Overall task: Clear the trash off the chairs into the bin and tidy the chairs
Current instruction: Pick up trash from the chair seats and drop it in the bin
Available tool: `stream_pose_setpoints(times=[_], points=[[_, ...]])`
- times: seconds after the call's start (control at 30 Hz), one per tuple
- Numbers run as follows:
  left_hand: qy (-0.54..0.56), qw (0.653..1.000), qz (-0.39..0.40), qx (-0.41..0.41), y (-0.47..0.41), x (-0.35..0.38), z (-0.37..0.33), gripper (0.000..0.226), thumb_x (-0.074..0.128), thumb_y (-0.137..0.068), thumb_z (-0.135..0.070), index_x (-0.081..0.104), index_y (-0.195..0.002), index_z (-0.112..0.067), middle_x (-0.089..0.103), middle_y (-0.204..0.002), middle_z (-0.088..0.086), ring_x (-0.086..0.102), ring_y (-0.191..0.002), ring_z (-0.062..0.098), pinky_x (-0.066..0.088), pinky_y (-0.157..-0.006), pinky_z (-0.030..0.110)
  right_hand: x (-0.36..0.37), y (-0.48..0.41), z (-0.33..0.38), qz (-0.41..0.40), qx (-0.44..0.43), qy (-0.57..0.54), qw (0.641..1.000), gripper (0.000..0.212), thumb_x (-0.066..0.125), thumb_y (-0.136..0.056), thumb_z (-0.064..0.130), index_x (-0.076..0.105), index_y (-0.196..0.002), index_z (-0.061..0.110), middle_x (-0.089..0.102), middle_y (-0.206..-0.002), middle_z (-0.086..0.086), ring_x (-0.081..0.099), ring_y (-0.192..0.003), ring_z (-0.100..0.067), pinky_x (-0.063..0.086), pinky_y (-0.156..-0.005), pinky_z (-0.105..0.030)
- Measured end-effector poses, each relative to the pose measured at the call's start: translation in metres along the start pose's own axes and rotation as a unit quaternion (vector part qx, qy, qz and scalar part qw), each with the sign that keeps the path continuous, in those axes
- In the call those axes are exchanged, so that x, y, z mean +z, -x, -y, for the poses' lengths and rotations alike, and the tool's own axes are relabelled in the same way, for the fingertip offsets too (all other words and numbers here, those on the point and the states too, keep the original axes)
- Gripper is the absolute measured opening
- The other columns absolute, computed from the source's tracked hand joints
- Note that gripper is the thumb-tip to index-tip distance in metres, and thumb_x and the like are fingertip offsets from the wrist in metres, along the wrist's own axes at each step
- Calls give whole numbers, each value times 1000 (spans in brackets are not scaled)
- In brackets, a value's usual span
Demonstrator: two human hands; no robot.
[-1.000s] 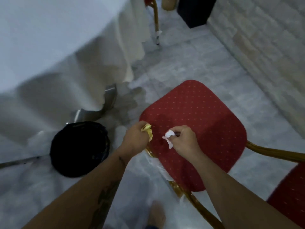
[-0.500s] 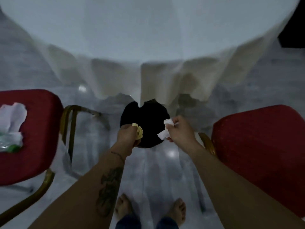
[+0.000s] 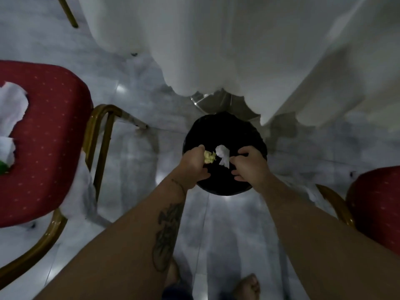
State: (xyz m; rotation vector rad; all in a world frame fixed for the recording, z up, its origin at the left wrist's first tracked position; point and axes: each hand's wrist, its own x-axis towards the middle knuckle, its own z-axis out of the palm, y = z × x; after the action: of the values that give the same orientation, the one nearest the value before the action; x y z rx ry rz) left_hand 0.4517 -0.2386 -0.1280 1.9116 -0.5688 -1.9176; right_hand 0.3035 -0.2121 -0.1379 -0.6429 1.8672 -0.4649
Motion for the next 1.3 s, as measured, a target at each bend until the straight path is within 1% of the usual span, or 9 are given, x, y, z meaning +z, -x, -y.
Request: stream_pose_setpoints(times=[0.17, 0.33, 0.5, 0.63, 0.73, 0.83, 0.93, 1.13, 1.3], points=[[-18, 999, -24, -28, 14, -32, -6, 20, 46, -98, -18, 50, -79, -15, 53, -79, 5, 52, -64, 16, 48, -60, 31, 8, 16, 17, 31, -9, 56, 998, 24, 63, -91, 17, 59, -114, 20, 68, -104, -9, 70, -90, -26, 62, -77, -41], [-23, 999, -41, -6, 45, -79, -25, 27, 45, -99, -10, 48, -73, -16, 52, -81, 8, 52, -75, 21, 47, -68, 32, 29, 56, 49, 87, -69, 86, 990, 18, 67, -87, 31, 62, -103, 27, 69, -104, -4, 68, -92, -22, 57, -88, -45], [-26, 991, -111, 65, 110, -147, -53, 15, 45, -95, -9, 58, -92, -15, 59, -85, 10, 58, -77, 24, 46, -63, 31, 70, 117, 106, 119, -126, 123, 977, 17, 68, -85, 34, 62, -100, 31, 69, -97, 0, 67, -92, -21, 57, -87, -42], [2, 981, -167, 100, 153, -214, -69, 23, 52, -81, -9, 65, -98, -15, 68, -89, 12, 65, -77, 26, 52, -65, 35, 109, 161, 152, 159, -172, 147, 961, 15, 68, -90, 25, 62, -103, 25, 66, -99, -4, 63, -83, -18, 50, -70, -28], [41, 961, -247, 120, 174, -275, -69, 30, 50, -64, -15, 69, -87, -19, 72, -95, 17, 68, -86, 32, 58, -83, 47, 147, 192, 188, 189, -221, 187, 938, 18, 67, -92, 24, 60, -109, 26, 63, -97, 2, 60, -81, -9, 46, -64, -25], [12, 926, -359, 120, 194, -320, -70, 29, 53, -76, -11, 71, -96, -22, 68, -99, 7, 63, -88, 26, 51, -79, 29, 187, 207, 212, 206, -269, 219, 915, 24, 69, -90, 21, 62, -111, 29, 64, -94, 0, 60, -80, -11, 48, -67, -24], [9, 890, -443, 105, 187, -366, -64, 35, 55, -77, -14, 66, -111, -17, 64, -110, 7, 57, -91, 25, 47, -84, 29, 238, 212, 230, 226, -290, 243, 898, 38, 72, -87, 20, 59, -121, 31, 60, -100, 4, 61, -90, -10, 47, -69, -20], [23, 914, -401, 58, 134, -411, -73, 82, 73, -73, -51, 40, -137, -12, 45, -137, 18, 51, -121, 35, 45, -103, 45, 317, 192, 247, 199, -318, 372, 849, 72, 61, -75, 24, 41, -143, 40, 44, -134, -8, 51, -122, -34, 47, -104, -44], [0, 930, -364, 46, 86, -422, -77, 107, 78, -72, -44, 13, -151, -11, 35, -144, 23, 43, -131, 39, 40, -108, 46, 360, 169, 261, 203, -352, 483, 775, 84, 58, -84, 19, 20, -156, 39, 13, -163, -5, 20, -143, -41, 33, -112, -50]])
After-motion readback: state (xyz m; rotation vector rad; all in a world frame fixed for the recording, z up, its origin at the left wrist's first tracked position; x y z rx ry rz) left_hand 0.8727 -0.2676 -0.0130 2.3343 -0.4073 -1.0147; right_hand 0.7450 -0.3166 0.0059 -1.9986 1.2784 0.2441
